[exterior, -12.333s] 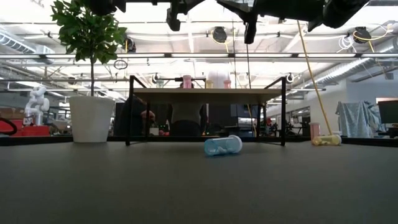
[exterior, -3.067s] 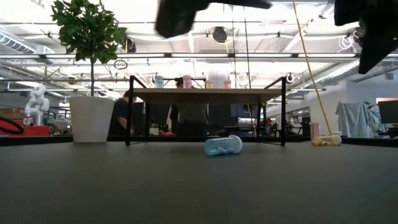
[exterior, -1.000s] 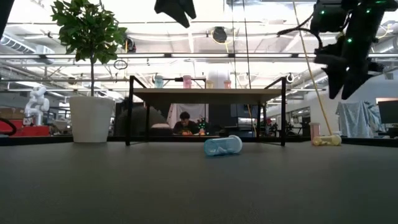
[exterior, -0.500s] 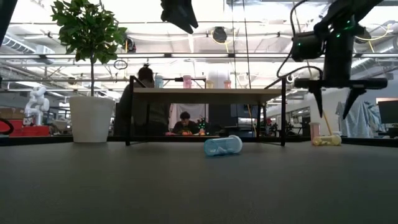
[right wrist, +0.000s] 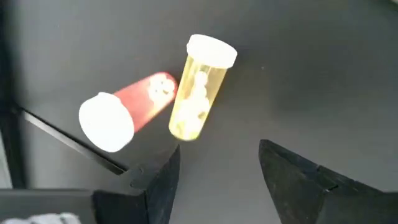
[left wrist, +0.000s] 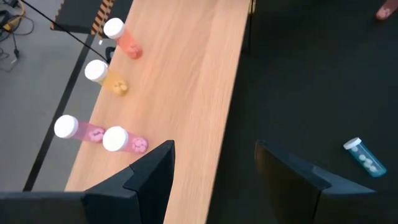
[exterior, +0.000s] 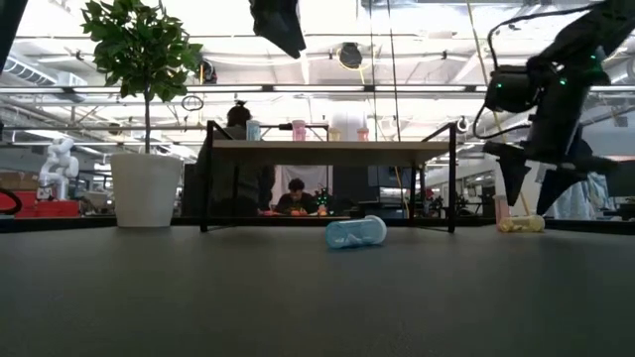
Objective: Pick and place medicine bottles onto shelf by color
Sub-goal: Put the top yellow pill bottle on the shelf aligned with the other yellow pill bottle
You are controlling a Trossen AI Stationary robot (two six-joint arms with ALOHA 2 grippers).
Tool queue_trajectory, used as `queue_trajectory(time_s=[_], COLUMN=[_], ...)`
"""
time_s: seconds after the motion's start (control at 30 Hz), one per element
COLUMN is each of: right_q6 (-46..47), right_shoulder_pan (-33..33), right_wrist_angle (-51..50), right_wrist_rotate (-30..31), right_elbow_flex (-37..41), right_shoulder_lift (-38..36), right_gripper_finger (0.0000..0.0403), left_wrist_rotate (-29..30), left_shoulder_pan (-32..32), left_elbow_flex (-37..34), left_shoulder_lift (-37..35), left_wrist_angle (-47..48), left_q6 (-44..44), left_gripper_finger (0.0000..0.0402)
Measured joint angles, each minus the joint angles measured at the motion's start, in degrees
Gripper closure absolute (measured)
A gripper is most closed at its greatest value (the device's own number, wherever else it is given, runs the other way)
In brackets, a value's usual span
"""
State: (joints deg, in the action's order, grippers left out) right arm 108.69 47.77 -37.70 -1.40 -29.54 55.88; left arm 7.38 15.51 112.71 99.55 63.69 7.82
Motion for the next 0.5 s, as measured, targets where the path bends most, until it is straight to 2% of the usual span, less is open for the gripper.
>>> queue_trajectory(time_s=[0.23, 0.37, 0.5], right_q6=[8.6, 11.16, 13.53], right_shoulder_pan=[0.34, 0.67, 0.7], right_wrist_angle=[3.15, 4.6, 12.02], right_wrist_rotate=[8.32, 9.1, 9.87], right_elbow_flex=[4.81, 6.97, 9.89], right_shoulder_lift=[-4.26, -4.3, -3.74], right_gripper_finger=[0.0191, 0.0191, 0.0191], left_wrist_rotate=[0.02, 0.0, 0.02], left_shoulder_pan=[0.03, 0.33, 1.06], left_elbow_flex=[0.0, 0.0, 0.0], left_shoulder_lift=[0.0, 0.0, 0.02], left_wrist_angle=[-0.21, -0.55, -0.69], left_q6=[2.53, 3.05, 3.91], left_gripper_finger=[0.0179, 0.0179, 0.0179])
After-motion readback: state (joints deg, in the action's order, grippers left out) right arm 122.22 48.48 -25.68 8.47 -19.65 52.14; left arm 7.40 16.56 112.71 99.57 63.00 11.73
